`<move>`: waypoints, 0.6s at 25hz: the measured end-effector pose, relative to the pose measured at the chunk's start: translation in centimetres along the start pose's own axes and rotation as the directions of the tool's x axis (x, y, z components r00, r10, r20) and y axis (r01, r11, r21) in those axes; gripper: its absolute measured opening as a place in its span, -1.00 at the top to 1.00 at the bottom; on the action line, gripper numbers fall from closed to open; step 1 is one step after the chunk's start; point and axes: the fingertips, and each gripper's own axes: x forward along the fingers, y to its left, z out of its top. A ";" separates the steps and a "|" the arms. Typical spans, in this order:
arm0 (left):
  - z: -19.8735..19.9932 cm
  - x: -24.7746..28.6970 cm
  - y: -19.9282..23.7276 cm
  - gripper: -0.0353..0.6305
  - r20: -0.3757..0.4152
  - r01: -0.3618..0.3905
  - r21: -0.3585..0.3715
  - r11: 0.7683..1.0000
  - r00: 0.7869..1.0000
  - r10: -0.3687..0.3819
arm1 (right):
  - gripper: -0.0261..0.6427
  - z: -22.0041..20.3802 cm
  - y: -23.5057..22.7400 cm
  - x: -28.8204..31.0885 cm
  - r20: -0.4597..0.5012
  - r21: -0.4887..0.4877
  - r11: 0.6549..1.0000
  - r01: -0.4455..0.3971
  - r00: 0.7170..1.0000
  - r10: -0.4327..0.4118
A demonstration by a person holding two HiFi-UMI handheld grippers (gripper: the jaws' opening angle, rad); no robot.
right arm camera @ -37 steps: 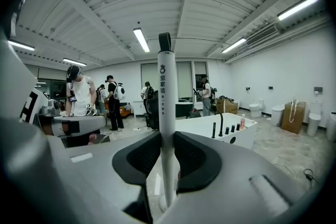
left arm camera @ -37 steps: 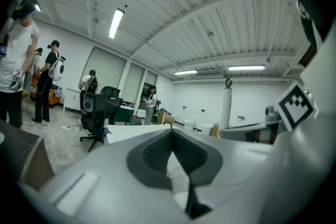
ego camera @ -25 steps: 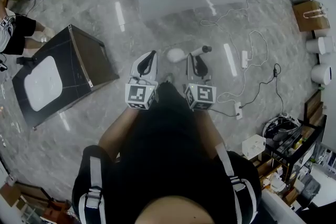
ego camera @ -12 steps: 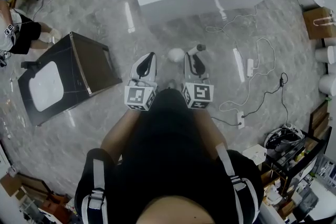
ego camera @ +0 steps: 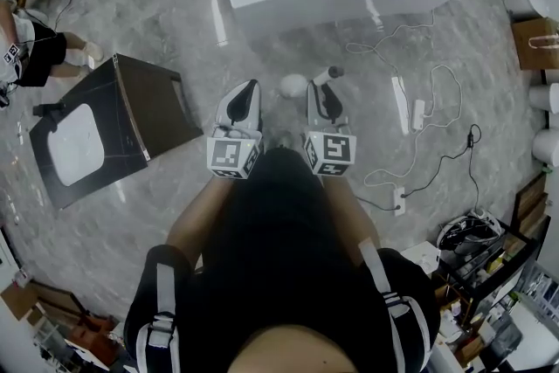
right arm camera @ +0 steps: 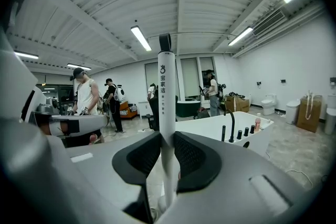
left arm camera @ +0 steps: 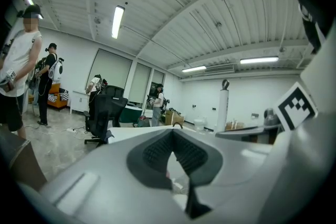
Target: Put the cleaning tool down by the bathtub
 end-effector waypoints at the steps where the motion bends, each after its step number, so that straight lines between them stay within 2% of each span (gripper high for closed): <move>1: -0.1 0.5 0.2 0.87 -0.002 0.004 0.001 1.000 1.000 -0.004 | 0.67 0.0 -0.2 0.5 -0.001 -0.002 1.000 0.003 1.000 -0.003; 7: -0.5 3.8 1.7 0.87 -0.016 0.047 -0.001 0.999 0.999 -0.047 | 0.67 -0.4 -1.1 3.9 -0.024 -0.002 0.999 0.042 0.999 -0.042; 15: -1.9 8.2 4.4 0.87 -0.046 0.048 -0.008 0.999 0.998 -0.049 | 0.67 -2.1 -2.1 9.0 -0.061 0.001 0.999 0.053 0.997 -0.052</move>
